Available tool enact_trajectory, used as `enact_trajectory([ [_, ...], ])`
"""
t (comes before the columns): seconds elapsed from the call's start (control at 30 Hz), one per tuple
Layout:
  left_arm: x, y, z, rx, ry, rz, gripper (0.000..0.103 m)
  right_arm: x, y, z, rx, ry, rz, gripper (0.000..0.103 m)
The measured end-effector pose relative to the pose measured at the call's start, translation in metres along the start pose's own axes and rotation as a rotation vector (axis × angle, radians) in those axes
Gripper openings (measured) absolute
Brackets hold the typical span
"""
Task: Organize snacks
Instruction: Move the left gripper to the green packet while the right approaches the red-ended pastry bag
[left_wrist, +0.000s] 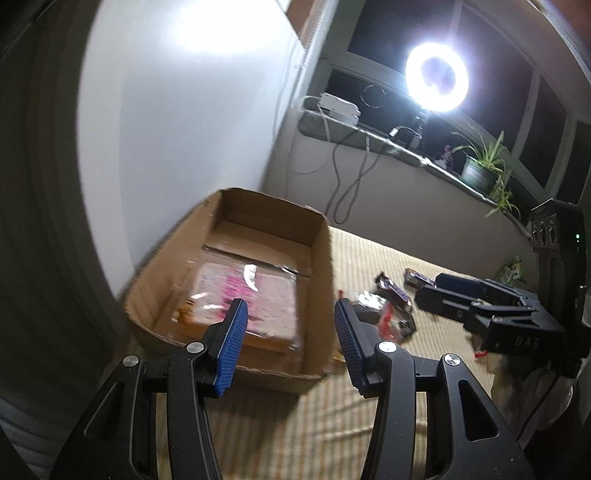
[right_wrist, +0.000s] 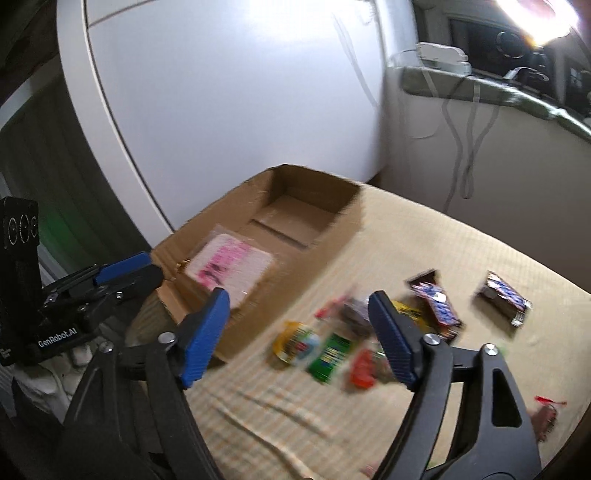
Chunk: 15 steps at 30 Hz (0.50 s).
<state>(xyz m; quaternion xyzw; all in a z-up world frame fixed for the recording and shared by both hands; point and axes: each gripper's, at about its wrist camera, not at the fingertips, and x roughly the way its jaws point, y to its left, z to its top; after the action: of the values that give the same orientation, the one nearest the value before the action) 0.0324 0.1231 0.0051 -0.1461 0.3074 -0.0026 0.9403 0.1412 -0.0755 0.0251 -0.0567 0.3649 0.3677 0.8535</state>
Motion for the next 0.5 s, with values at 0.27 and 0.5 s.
enact_trajectory([
  [0.27, 0.016, -0.034, -0.013, 0.047, 0.050, -0.051, 0.048, -0.035, -0.048, -0.022, 0.059, -0.013, -0.112, 0.093],
  [0.5, 0.033, -0.069, -0.027, 0.100, 0.108, -0.118, 0.048, -0.062, -0.091, -0.050, 0.085, -0.004, -0.229, 0.093],
])
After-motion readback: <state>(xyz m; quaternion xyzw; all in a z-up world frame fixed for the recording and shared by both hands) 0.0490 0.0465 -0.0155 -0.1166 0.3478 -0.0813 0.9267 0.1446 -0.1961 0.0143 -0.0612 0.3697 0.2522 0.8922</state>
